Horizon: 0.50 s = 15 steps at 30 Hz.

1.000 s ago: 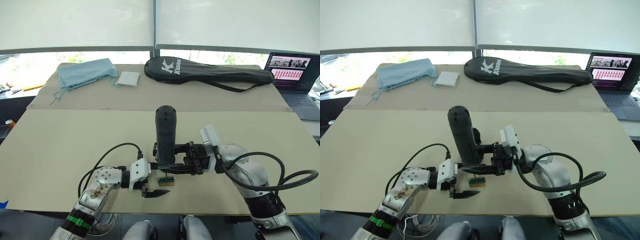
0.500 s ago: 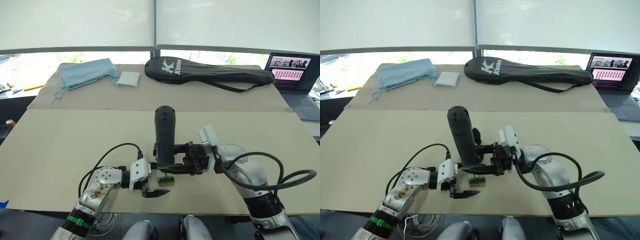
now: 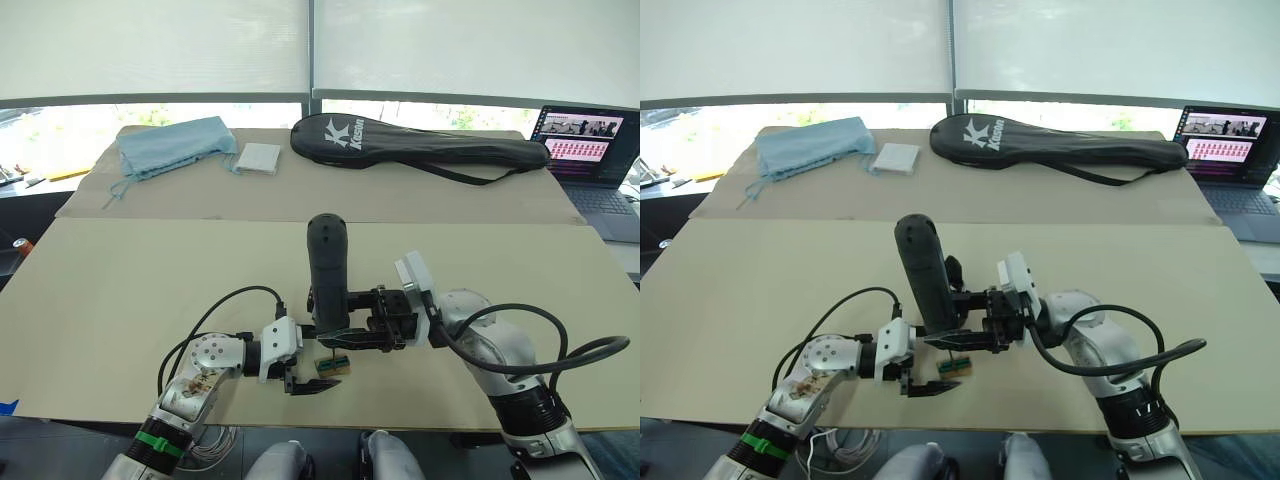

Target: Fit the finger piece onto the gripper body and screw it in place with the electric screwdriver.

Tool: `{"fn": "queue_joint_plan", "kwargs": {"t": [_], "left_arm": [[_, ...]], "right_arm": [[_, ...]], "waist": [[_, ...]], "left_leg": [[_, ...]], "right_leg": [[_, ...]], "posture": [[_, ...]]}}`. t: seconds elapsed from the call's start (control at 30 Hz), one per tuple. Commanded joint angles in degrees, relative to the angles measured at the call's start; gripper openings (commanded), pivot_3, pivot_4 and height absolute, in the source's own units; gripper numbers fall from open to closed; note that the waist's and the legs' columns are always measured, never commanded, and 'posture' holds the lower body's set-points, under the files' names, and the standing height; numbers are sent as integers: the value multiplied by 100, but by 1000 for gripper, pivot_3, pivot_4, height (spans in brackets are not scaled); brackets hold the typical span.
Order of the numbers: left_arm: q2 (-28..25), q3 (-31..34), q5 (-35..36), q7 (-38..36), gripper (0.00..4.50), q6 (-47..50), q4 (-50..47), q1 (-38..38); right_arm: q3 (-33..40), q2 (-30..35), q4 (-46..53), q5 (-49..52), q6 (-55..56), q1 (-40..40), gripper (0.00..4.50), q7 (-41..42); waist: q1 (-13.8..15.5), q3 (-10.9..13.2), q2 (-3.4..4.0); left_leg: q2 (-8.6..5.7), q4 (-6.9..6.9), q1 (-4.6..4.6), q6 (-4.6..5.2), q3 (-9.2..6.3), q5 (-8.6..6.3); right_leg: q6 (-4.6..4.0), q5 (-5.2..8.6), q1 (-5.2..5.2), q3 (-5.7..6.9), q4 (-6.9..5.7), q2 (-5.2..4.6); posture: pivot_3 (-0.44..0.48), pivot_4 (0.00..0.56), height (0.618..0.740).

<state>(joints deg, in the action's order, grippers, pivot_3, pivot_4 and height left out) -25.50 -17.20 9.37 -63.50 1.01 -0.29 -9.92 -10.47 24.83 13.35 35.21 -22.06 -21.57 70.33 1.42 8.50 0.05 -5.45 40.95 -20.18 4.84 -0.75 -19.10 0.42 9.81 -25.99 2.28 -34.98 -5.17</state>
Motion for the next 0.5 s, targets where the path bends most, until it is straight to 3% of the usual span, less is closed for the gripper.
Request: {"fn": "queue_joint_plan", "kwargs": {"t": [0.03,0.5], "left_arm": [[46,-249,-142,41,4405,72,301,137],[67,-257,-176,54,4405,-14,414,122]], "right_arm": [[114,18,223,245,-83,-65,1916,50],[259,176,410,462,-465,-72,1916,43]], "waist": [[1,0,0],[12,-1,2]], "left_leg": [[0,0,0,0,0,0],[0,1,0,0,-1,0]], "right_leg": [[0,0,0,0,0,0],[0,0,3,0,0,-2]], "posture": [[0,150,740],[0,150,740]]}}
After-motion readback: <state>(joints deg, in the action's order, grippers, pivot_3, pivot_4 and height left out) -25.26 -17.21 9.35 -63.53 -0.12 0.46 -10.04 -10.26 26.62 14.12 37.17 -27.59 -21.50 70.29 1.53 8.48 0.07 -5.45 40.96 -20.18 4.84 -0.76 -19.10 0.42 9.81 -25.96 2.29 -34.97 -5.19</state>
